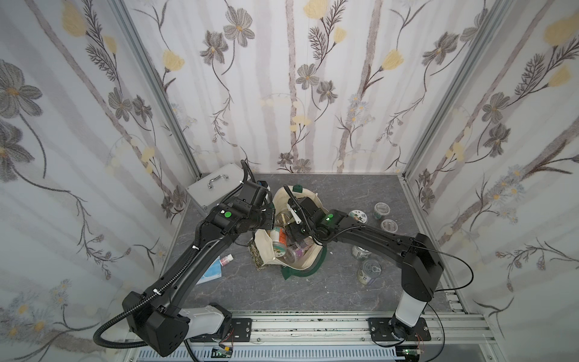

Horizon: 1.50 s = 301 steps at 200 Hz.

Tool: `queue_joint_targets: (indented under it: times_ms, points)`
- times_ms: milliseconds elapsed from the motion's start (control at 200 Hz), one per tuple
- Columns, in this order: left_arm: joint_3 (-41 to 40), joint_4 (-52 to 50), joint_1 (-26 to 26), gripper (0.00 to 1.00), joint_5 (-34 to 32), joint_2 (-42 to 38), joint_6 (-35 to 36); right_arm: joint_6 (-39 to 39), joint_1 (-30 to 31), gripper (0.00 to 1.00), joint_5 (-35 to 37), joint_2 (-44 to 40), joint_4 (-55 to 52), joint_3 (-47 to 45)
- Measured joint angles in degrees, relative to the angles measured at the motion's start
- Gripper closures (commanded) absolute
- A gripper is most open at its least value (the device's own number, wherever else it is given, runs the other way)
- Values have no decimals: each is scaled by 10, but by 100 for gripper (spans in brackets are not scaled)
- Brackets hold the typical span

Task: Take out the seed jars from the canvas bag
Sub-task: Pick up the seed jar from the canvas bag.

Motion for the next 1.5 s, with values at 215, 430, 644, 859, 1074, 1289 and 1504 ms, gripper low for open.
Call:
queue_joint_targets:
  times_ms: [215,430,644,859,1074,1289,1504]
  points:
    - [0,0,0,100,-3,1,7,0,-2,20,-4,8,-2,16]
    - [0,0,0,100,-4,3,8,0,-5,23,-17,16,-1,23]
    - [0,4,0,100,-1,3,8,-2,-5,38,-35,20,-1,24]
    - [-5,8,0,100,-2,0,8,2,-7,38,-42,-10,-1,29]
    - [-14,17,0,99,-4,-4,8,33,-14,39,-71,-70,16,31]
    - [-25,36,0,53,-21,-6,7,80,-26,39,-125,-138,55,-7]
    - [-40,62,0,23,-37,-24,1,135,-39,38,-191,-253,96,-115]
